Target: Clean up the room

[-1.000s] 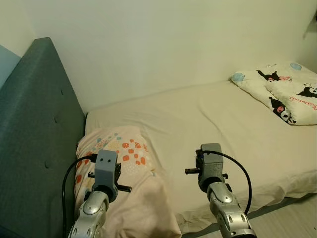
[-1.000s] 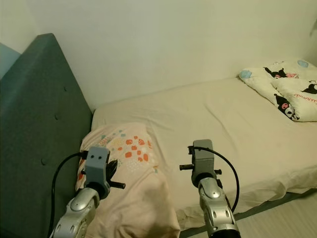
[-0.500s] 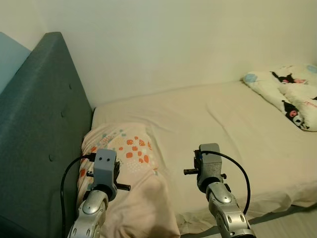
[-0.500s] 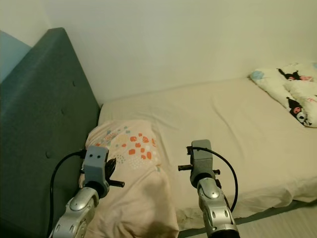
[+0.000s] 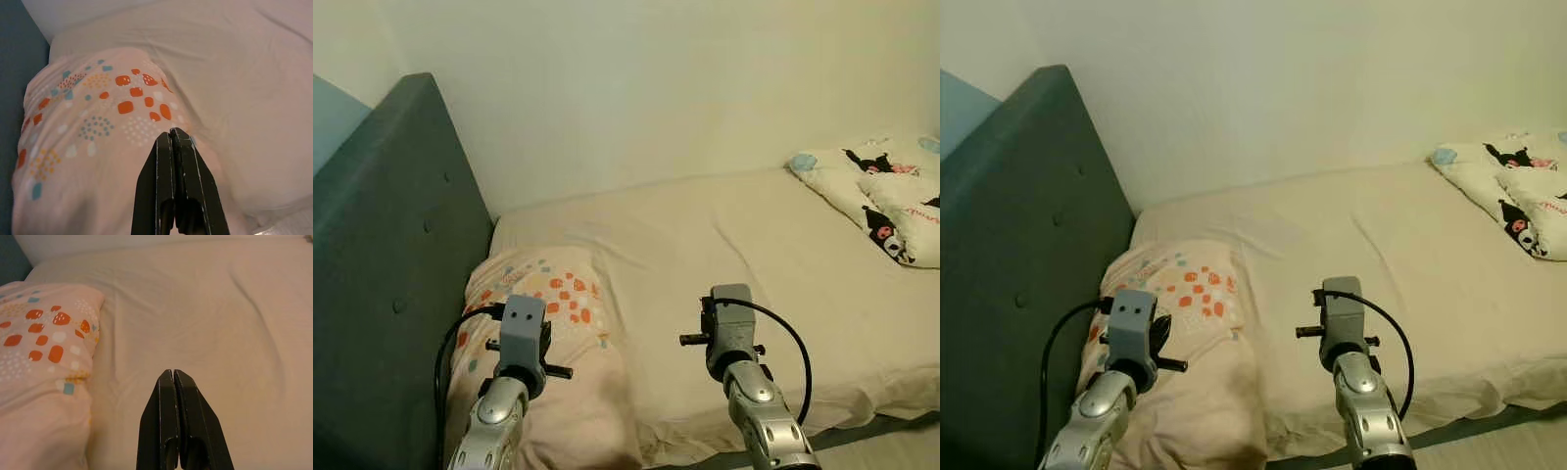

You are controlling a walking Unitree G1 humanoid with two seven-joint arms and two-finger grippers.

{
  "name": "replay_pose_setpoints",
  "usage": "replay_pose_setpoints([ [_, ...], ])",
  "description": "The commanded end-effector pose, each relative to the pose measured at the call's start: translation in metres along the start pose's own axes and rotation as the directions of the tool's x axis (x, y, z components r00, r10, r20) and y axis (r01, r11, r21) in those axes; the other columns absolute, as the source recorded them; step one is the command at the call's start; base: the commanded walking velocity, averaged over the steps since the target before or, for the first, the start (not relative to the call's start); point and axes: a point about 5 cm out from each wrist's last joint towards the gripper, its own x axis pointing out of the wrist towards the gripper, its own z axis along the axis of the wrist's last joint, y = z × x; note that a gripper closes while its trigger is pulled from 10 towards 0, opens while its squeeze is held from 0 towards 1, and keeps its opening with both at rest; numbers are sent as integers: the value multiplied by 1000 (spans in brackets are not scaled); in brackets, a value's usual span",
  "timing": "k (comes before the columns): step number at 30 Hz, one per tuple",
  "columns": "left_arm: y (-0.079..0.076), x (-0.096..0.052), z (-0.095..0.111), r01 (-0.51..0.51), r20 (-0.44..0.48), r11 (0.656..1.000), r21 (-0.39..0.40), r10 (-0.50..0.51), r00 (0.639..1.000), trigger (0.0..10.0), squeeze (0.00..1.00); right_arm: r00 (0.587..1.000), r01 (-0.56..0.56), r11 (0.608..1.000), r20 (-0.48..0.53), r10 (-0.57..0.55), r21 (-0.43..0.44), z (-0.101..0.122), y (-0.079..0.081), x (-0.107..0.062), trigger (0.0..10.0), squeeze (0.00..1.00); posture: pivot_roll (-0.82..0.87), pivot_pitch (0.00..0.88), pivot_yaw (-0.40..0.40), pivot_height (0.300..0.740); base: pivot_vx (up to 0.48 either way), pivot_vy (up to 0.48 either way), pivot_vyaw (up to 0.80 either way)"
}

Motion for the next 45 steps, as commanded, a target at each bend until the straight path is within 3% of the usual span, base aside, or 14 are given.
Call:
replay_pose_setpoints([
  [1,3,-2,-4,17,-41,1000,15,-16,999,10000,0,1000,-11,1000,-6,11,5,0,3,-2,10000,0,-80,89,44,740,0,0,0],
  [13,1,-2,-8,63,-103,997,55,-57,993,10000,0,1000,-12,1000,-7,12,10,-2,4,-3,10000,0,-80,83,52,740,0,400,0],
  [22,3,0,-1,56,-45,992,108,-52,998,10000,0,1000,-12,1000,-7,12,12,-2,5,-3,10000,0,-77,83,53,740,0,213,0],
  [35,0,-4,-4,51,-41,996,74,-48,998,10000,0,1000,-16,1000,-12,17,19,-3,6,-3,10000,0,-70,85,53,740,0,0,0],
  [41,8,-5,-12,-24,-70,999,35,26,997,10000,0,999,-31,999,-25,31,24,-5,9,-3,10000,0,-71,83,52,740,0,0,0],
  [45,11,-8,-18,-22,-90,999,23,24,996,10000,0,994,-85,996,-74,84,-10,-14,14,-4,10000,0,-69,81,48,740,0,0,0],
])
